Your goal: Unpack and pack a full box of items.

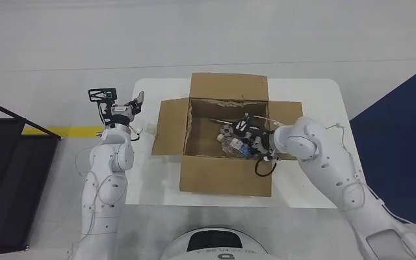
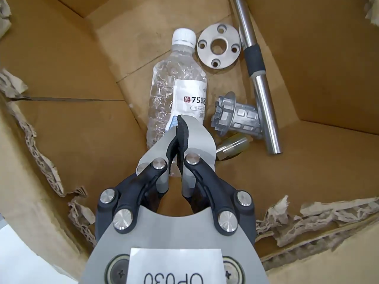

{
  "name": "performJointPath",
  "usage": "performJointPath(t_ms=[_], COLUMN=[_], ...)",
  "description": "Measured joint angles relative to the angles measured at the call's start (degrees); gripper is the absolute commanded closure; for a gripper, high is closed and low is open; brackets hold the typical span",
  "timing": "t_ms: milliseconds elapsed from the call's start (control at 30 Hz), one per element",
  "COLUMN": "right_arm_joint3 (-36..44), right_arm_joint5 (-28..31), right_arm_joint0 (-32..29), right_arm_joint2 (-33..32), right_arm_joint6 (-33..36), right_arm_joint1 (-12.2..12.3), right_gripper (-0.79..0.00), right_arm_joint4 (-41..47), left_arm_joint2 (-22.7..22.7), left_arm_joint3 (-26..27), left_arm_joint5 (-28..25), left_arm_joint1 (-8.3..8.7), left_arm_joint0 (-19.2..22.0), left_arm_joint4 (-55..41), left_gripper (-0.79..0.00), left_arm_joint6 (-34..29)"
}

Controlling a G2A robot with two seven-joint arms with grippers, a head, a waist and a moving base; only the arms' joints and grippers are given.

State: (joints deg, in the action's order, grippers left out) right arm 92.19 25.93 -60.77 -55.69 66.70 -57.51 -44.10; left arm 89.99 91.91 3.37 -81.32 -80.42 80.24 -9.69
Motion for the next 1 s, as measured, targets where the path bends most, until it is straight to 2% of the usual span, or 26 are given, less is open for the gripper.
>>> performJointPath(t_ms=[100,300,600,667,700,733,867,1000], right_arm_joint3=[-4.3,-14.2,-23.4,-25.5,-26.3,-27.1,-29.7,-29.9], right_arm_joint5=[-2.7,-5.6,-7.5,-8.0,-8.1,-8.1,-7.3,-5.2], right_arm_joint0=[4.1,11.5,17.1,18.3,18.9,19.3,20.9,20.8], right_arm_joint2=[4.1,12.0,18.6,20.1,20.8,21.3,23.2,23.2], right_arm_joint6=[2.4,2.5,3.9,4.5,4.6,4.6,4.1,2.3], right_arm_joint1=[-1.5,-4.9,-8.6,-9.6,-10.1,-10.5,-11.9,-11.9], right_gripper=[-0.332,-0.369,-0.345,-0.268,-0.068,0.000,0.000,0.000], right_arm_joint4=[1.2,2.7,4.7,5.2,5.3,5.5,5.7,4.8], left_arm_joint2=[0.0,0.0,0.0,0.0,0.0,0.0,0.0,0.0], left_arm_joint3=[0.0,0.0,0.0,0.0,0.0,0.0,0.0,0.0], left_arm_joint5=[0.0,0.0,0.0,0.0,0.0,0.0,0.0,0.0], left_arm_joint1=[0.00,0.00,0.00,0.00,0.00,0.00,0.00,0.00], left_arm_joint0=[0.0,0.0,0.0,0.0,0.0,0.0,0.0,0.0], left_arm_joint4=[0.0,0.0,0.0,0.0,0.0,0.0,0.0,0.0], left_gripper=[-0.785,-0.785,-0.785,-0.785,-0.785,-0.785,-0.785,-0.785], left_arm_joint6=[0.0,0.0,0.0,0.0,0.0,0.0,0.0,0.0])
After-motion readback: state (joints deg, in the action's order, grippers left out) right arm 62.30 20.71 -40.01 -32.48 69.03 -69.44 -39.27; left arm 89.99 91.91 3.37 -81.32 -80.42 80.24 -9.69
